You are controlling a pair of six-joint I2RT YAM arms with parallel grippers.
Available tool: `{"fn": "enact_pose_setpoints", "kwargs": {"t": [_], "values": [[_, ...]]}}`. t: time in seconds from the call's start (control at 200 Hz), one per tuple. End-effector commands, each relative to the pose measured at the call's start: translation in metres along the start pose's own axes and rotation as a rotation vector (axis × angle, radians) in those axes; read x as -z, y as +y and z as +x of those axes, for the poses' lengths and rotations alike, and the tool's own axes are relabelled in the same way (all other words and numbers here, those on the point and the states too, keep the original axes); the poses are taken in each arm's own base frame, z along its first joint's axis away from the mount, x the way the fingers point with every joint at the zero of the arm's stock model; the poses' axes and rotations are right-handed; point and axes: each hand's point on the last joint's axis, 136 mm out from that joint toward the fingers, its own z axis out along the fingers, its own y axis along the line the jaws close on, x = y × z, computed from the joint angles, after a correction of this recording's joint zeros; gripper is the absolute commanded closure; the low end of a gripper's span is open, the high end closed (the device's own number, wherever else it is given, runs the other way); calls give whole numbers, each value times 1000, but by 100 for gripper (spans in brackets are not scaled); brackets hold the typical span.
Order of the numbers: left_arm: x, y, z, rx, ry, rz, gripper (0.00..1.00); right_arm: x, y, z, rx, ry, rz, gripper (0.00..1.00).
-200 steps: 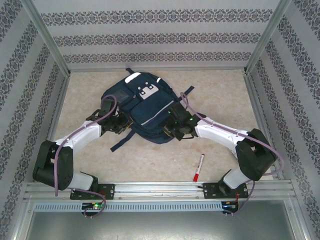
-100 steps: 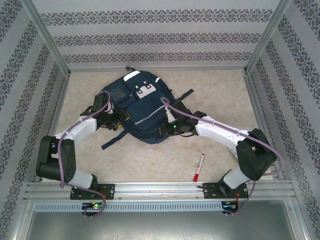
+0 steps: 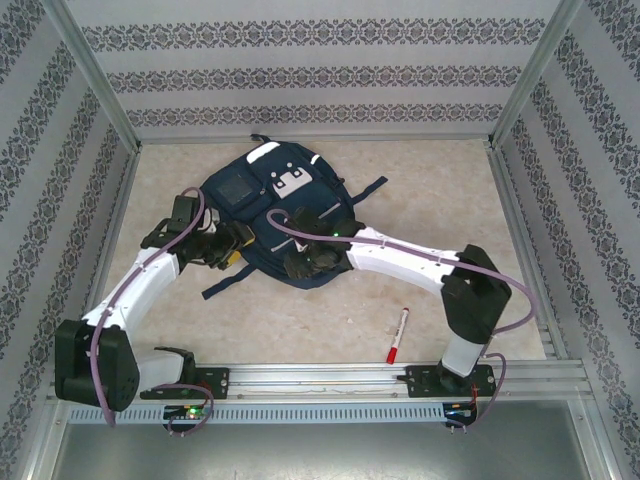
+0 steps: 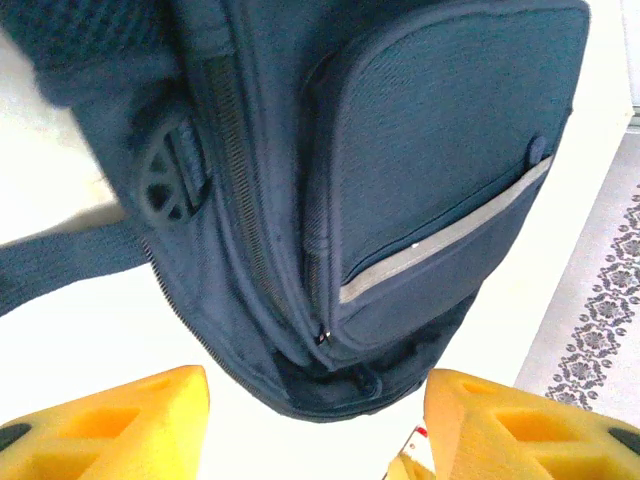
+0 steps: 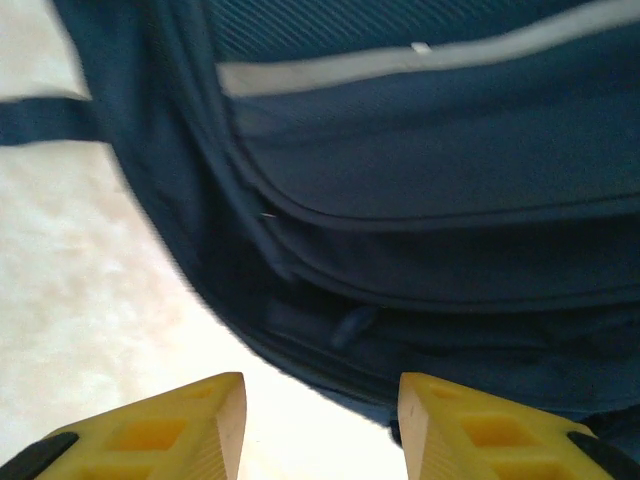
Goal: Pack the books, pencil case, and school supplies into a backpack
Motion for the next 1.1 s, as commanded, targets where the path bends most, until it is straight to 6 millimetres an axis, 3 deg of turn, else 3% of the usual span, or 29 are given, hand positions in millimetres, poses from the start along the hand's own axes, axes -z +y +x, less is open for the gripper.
{"fn": "enact_pose_setpoints", "kwargs": {"t": [0.0, 0.205, 0.39, 0.55, 0.729, 0.784, 0.964, 1.094], "values": [[-7, 22, 8, 81, 9, -52, 42, -3, -9, 3, 4, 33, 92, 55], [-32, 24, 13, 89, 5, -75, 41, -23, -11, 5, -36, 72, 147, 57], [-58, 29, 23, 108, -32, -119, 41, -35, -1, 8, -36, 88, 140, 59], [-78, 31, 32, 96, -37, -150, 42, -41, 3, 7, -26, 96, 158, 79], [-82, 41, 25, 23, -132, -229, 48, -40, -4, 9, -38, 80, 196, 96], [-85, 48, 25, 21, -133, -253, 54, -38, -7, 10, -36, 81, 207, 99], [-84, 51, 21, -49, -137, -271, 100, -22, -18, 15, -23, 81, 231, 100], [-62, 42, 7, -111, -191, -265, 100, -16, -38, 23, 8, 108, 233, 100]]}}
